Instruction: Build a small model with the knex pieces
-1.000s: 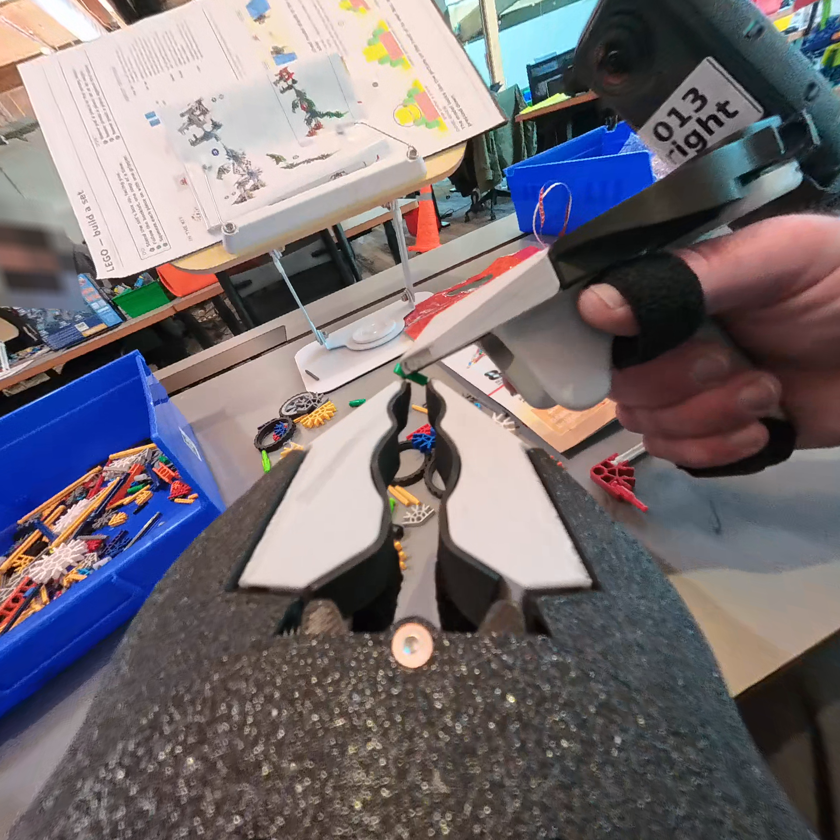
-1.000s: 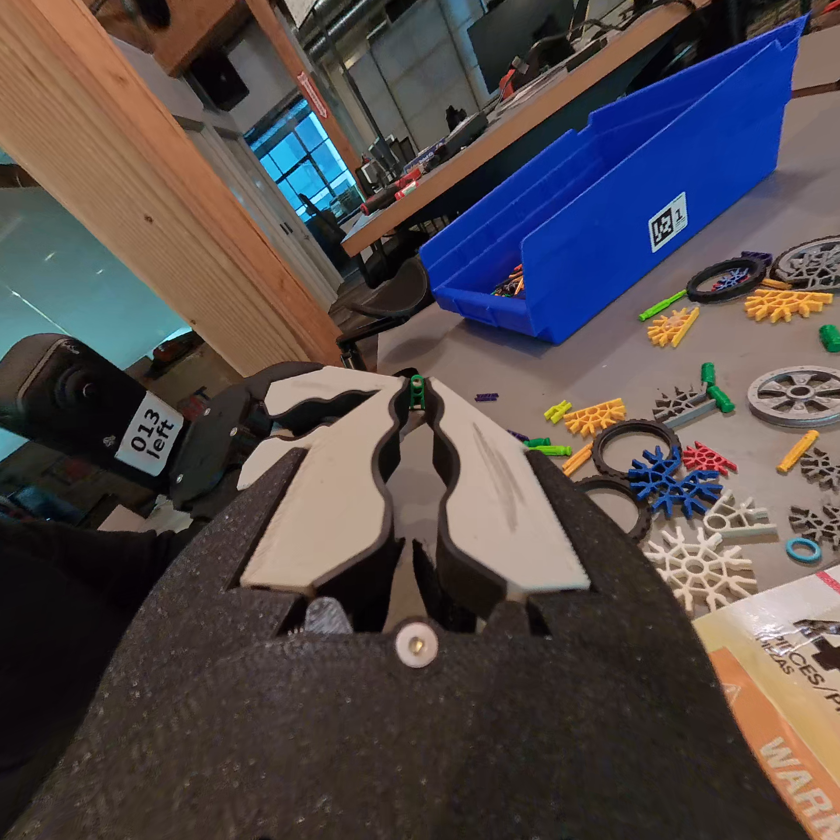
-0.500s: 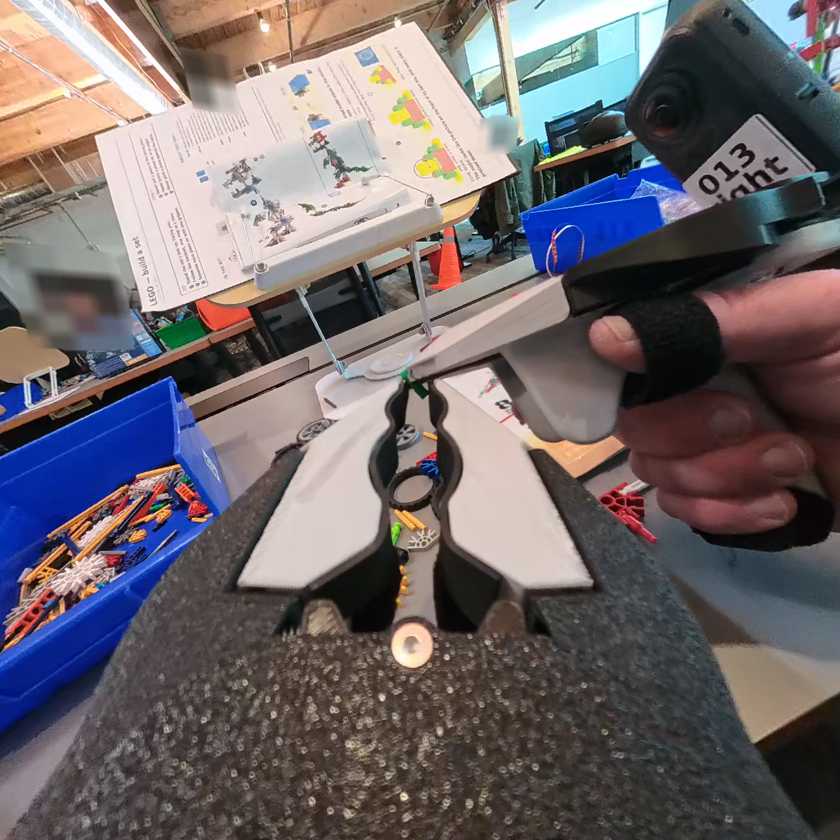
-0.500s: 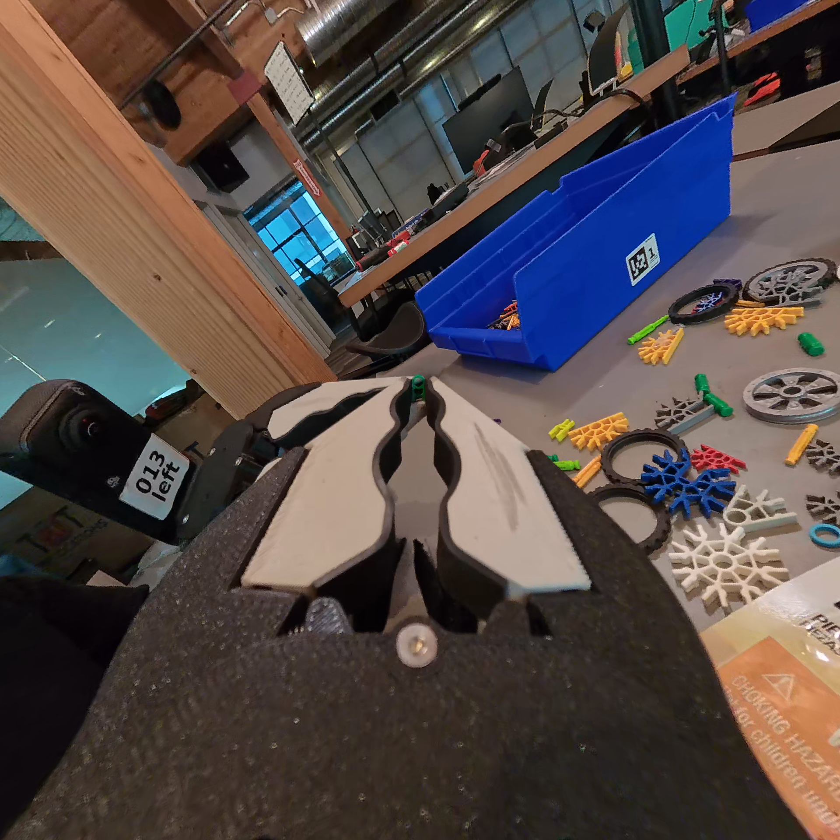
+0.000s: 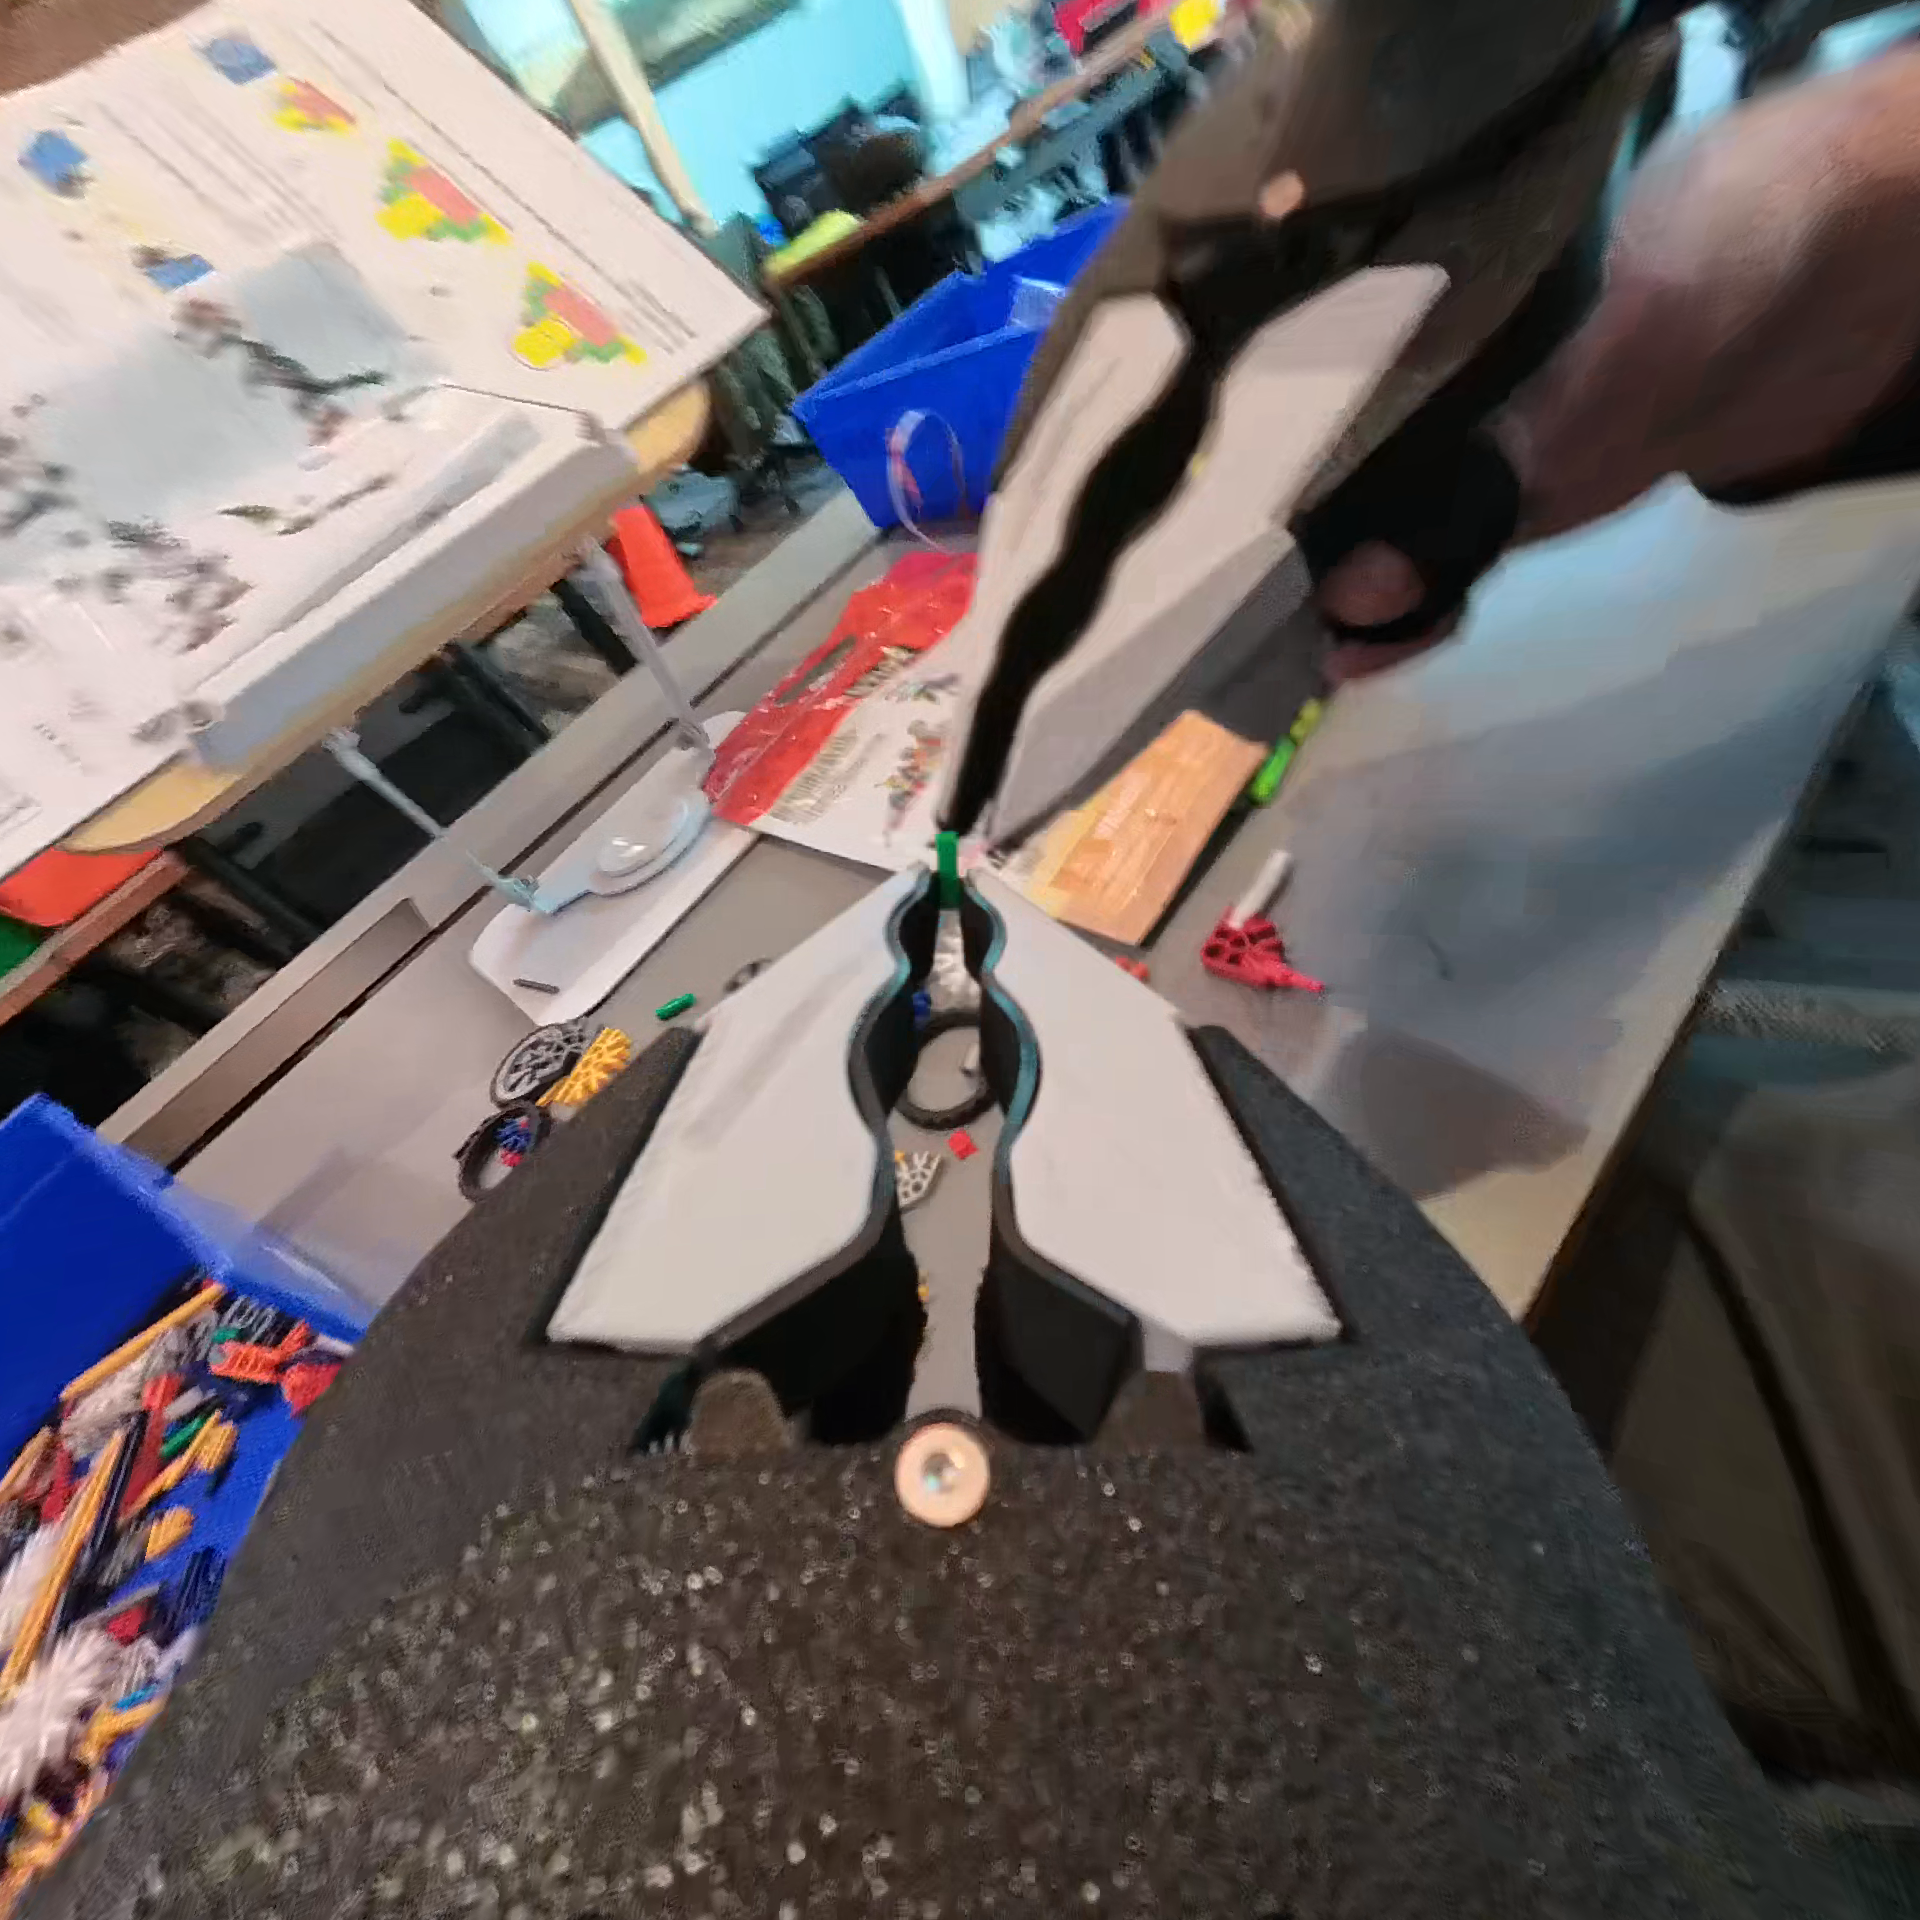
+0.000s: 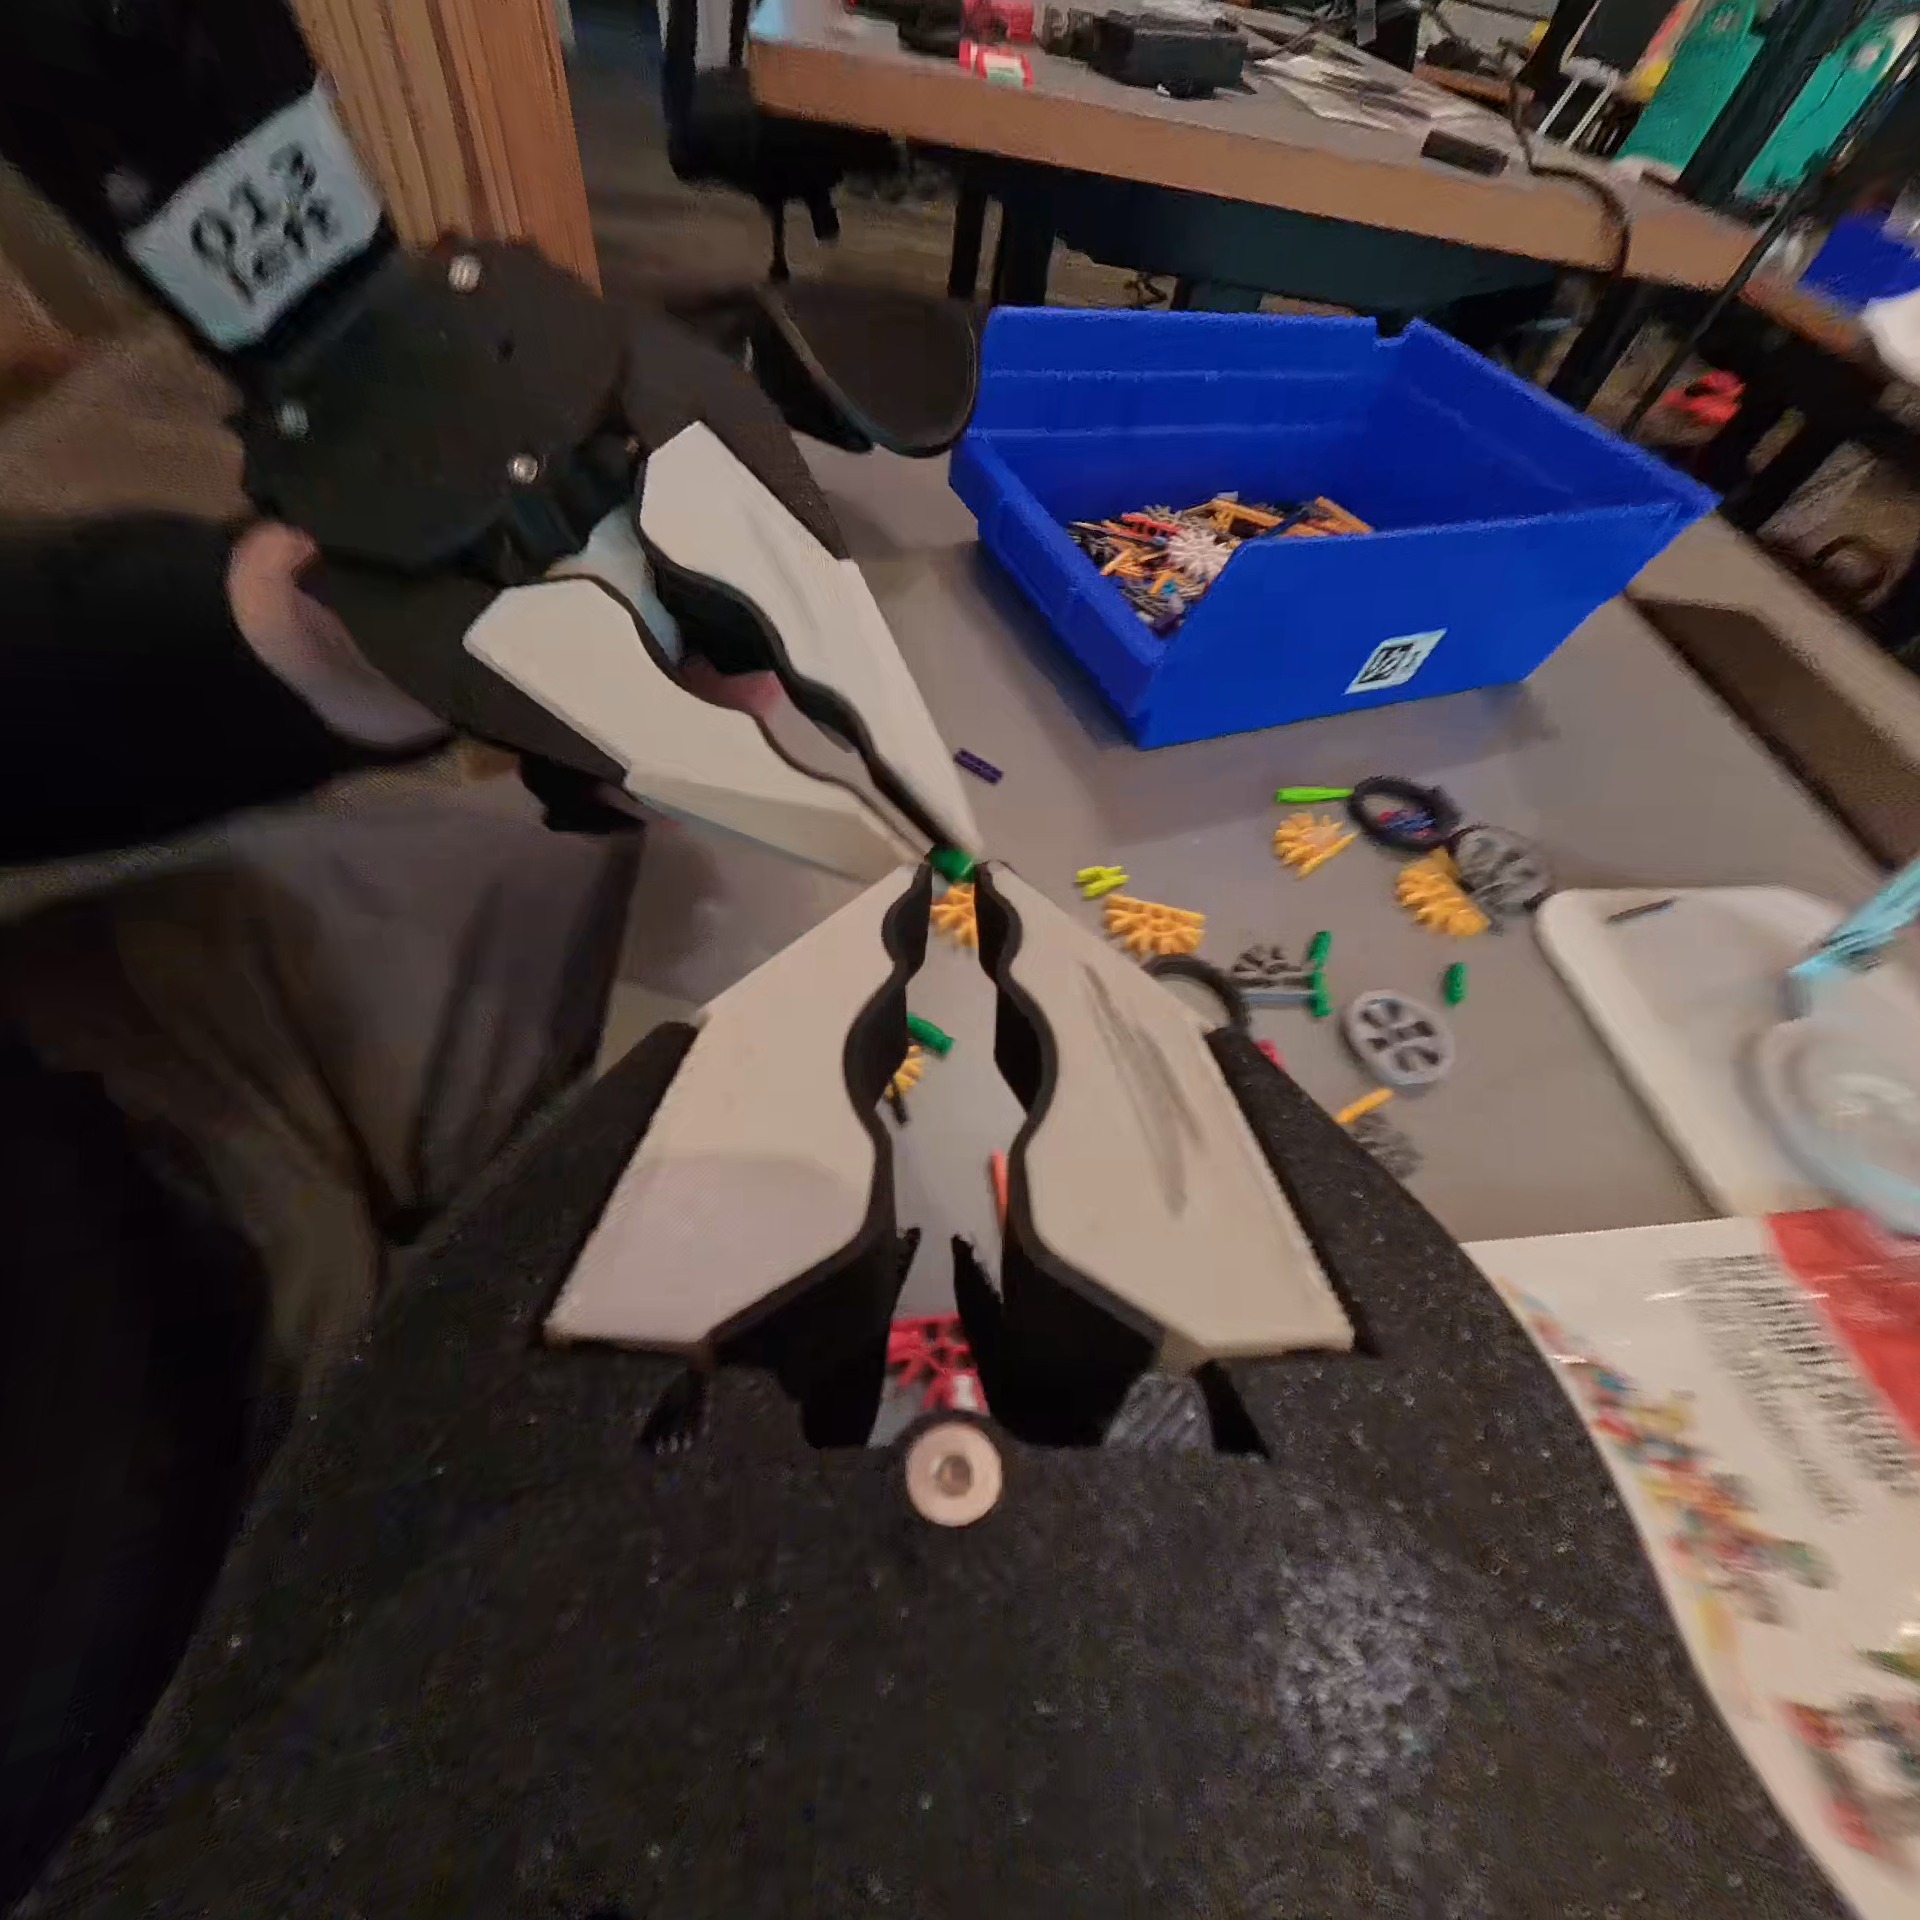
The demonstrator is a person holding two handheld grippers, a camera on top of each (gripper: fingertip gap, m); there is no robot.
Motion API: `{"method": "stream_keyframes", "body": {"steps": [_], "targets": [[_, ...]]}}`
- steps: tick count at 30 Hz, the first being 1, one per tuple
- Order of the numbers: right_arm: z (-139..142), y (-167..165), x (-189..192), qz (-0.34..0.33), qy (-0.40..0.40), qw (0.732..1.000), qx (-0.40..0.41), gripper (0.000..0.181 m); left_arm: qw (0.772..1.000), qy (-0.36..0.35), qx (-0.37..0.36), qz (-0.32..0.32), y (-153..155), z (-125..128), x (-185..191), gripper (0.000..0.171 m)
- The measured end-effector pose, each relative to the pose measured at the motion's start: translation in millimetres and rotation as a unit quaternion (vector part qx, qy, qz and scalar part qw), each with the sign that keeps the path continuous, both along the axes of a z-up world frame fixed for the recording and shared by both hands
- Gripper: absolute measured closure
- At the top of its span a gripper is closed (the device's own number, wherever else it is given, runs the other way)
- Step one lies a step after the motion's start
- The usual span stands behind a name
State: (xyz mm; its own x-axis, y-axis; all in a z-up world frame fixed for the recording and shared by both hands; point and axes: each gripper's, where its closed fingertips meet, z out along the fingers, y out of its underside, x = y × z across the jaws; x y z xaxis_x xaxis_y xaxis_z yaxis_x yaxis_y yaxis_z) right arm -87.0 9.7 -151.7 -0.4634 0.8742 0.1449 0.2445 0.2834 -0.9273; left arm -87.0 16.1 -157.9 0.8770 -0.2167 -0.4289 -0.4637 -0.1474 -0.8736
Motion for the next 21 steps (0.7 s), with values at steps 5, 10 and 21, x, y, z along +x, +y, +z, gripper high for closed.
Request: {"method": "stream_keyframes", "body": {"steps": [5, 10, 21], "targets": [[-8, -3, 7, 0.038, -0.016, 0.986, 0.162, 0.175, 0.993, 0.067, -0.07, -0.064, -4, -18, 12, 0.17], [-17, -3, 14, 0.07, -0.038, 0.972, 0.221, 0.174, 0.989, 0.082, -0.083, -0.092, -7, -17, 14, 0.17], [-32, -4, 13, 0.074, -0.059, 0.962, 0.255, 0.179, 0.979, 0.097, -0.121, -0.132, -8, -30, 20, 0.17]]}}
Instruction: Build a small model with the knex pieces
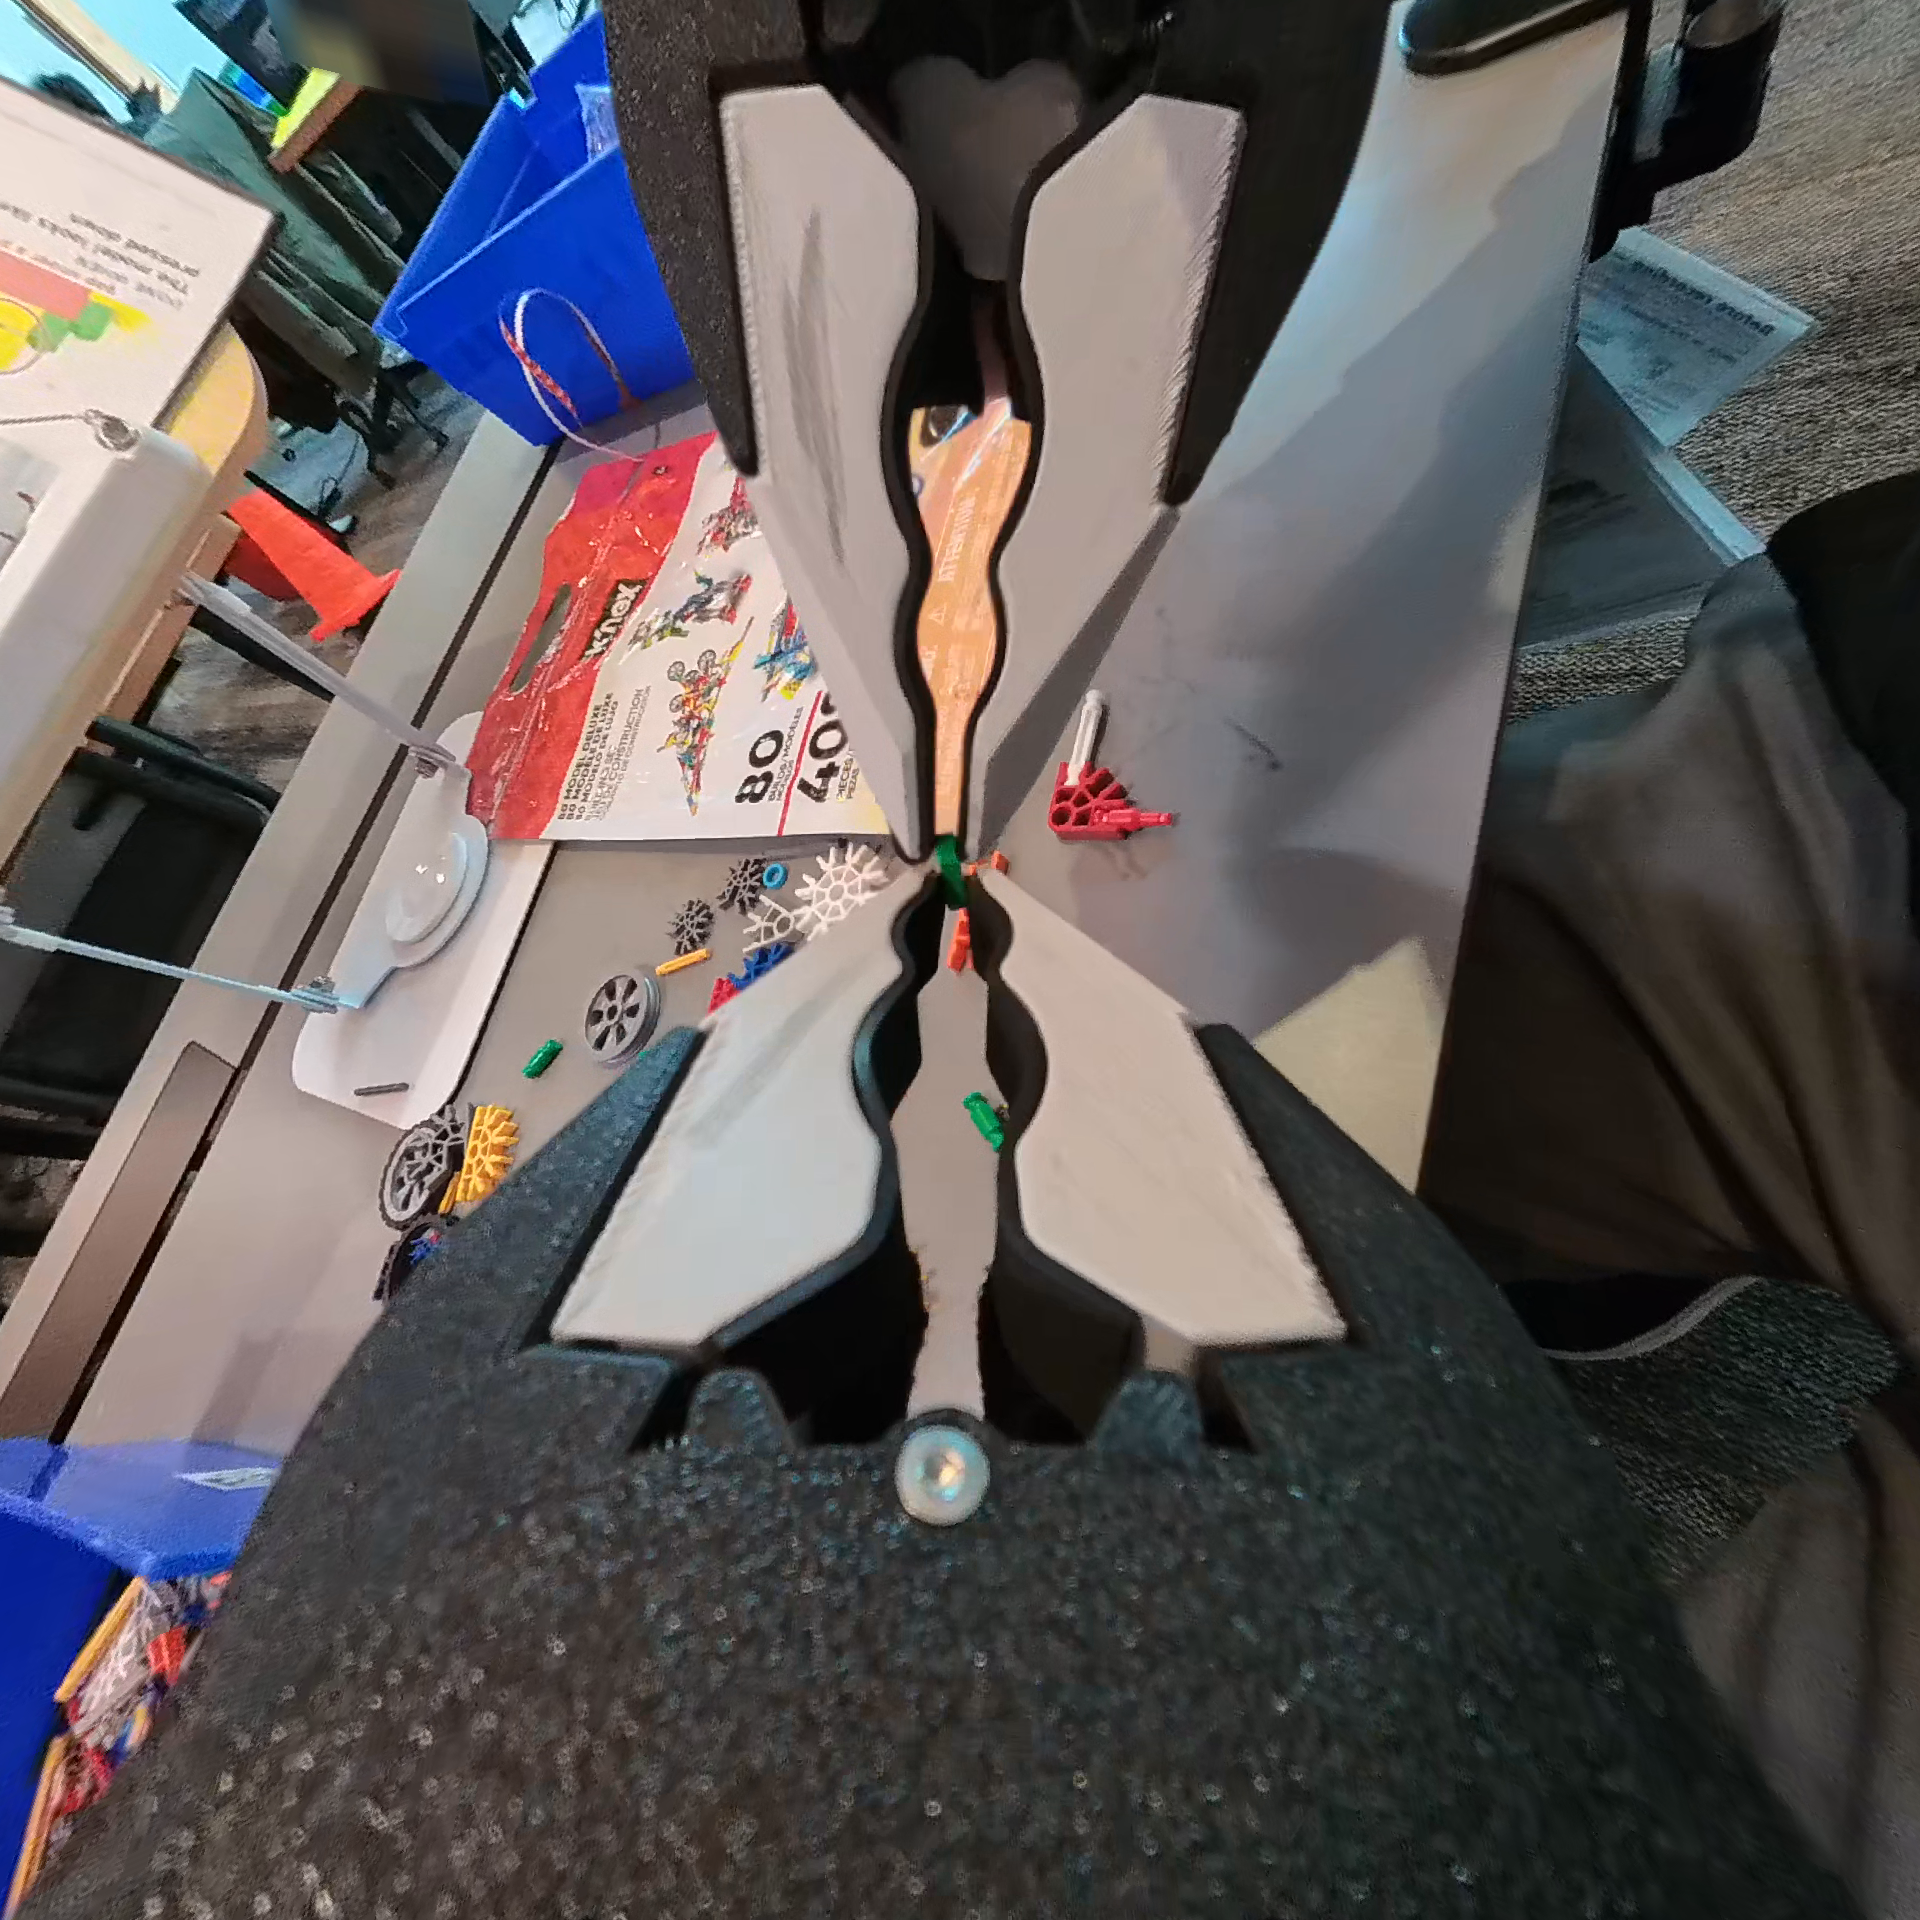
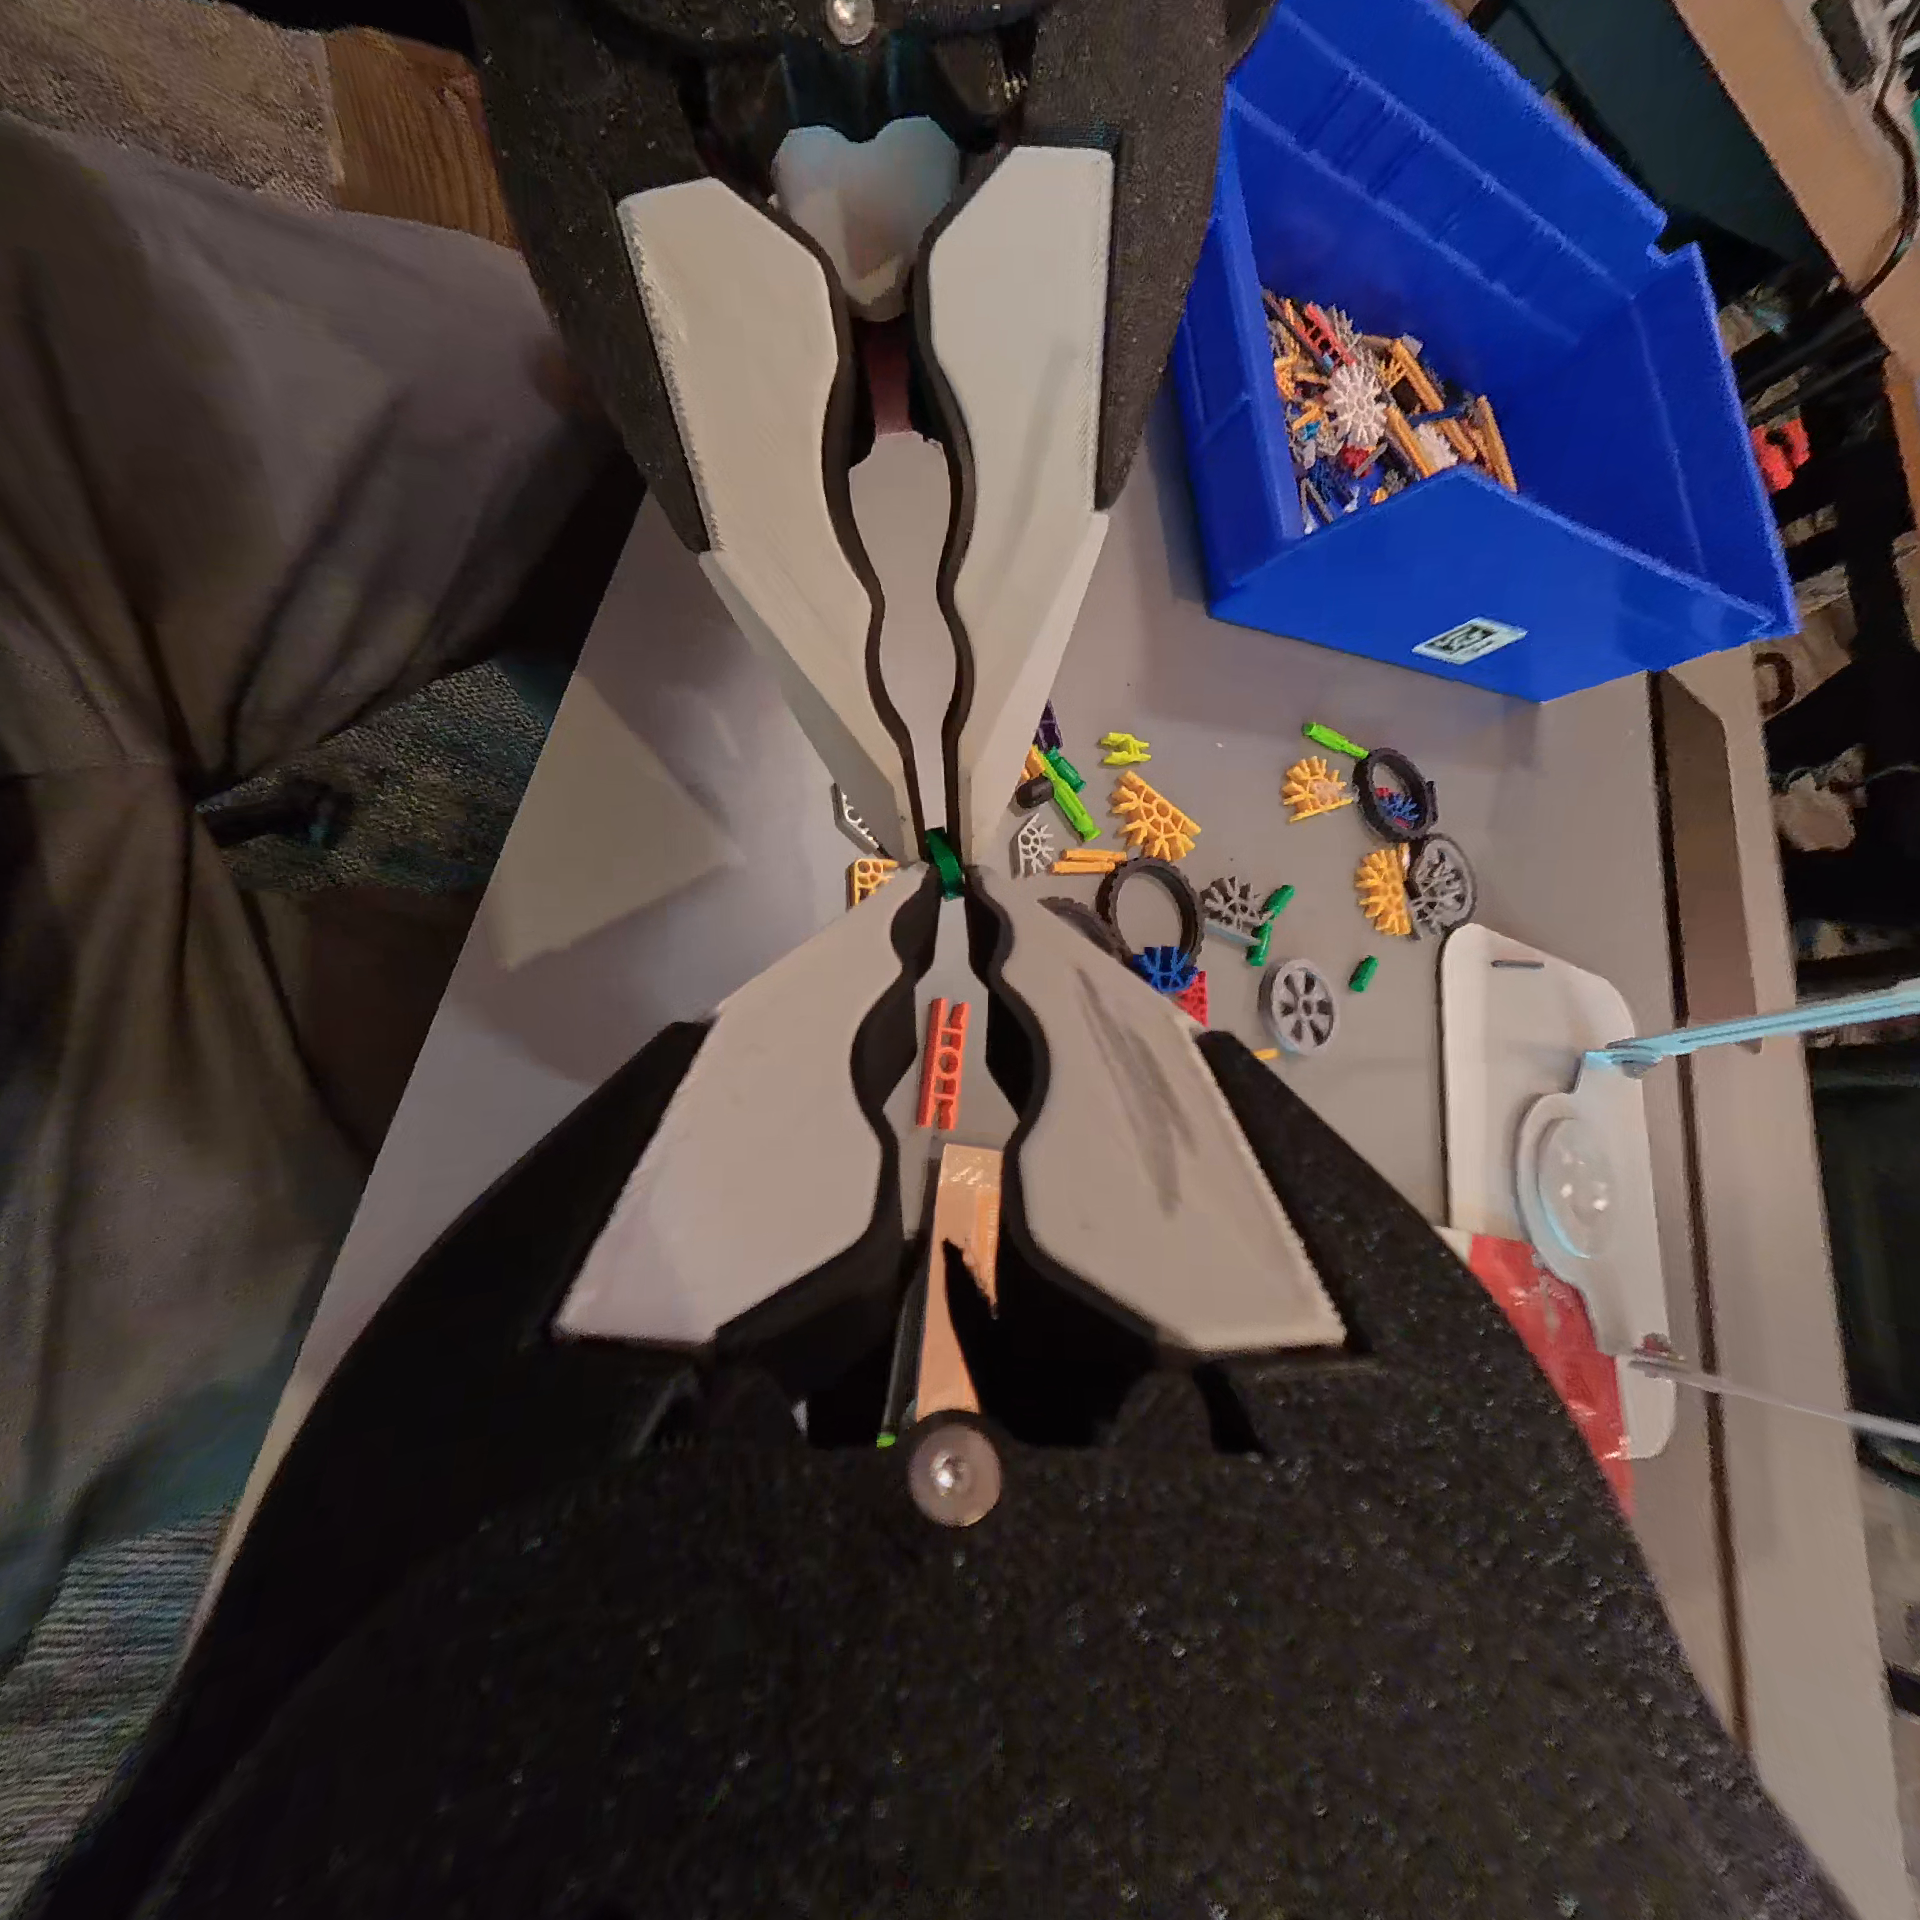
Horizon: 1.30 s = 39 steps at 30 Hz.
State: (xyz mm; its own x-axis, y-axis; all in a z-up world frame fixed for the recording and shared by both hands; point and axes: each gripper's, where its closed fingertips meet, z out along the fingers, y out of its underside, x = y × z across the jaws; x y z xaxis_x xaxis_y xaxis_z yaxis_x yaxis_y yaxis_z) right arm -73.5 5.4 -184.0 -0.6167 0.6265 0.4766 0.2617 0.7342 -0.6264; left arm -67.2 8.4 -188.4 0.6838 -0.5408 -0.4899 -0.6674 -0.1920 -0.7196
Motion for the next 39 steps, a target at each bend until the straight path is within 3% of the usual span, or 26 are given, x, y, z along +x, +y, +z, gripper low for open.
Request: {"method": "stream_keyframes", "body": {"steps": [6, 8, 20, 25, 33, 39], "targets": [[-14, 4, -1, -0.054, -0.036, 0.992, -0.11, 0.18, 0.998, -0.042, -0.036, 0.007, 2, -13, -7, 0.167], [-25, 5, 1, -0.071, -0.056, 0.988, -0.129, 0.18, 0.997, -0.029, -0.072, 0.007, -3, -26, -14, 0.156], [-69, 9, 2, -0.141, -0.135, 0.968, -0.156, 0.18, 0.974, 0.006, -0.221, -0.048, -6, -80, -30, 0.158], [-76, 12, 0, -0.158, -0.14, 0.965, -0.155, 0.18, 0.971, -0.007, -0.234, -0.05, -6, -82, -24, 0.169], [-81, 15, 1, -0.165, -0.144, 0.962, -0.162, 0.18, 0.974, -0.022, -0.224, -0.021, -8, -81, -16, 0.171], [-82, 19, 1, -0.169, -0.141, 0.962, -0.16, 0.18, 0.976, -0.018, -0.216, -0.005, -2, -79, -18, 0.155]]}}
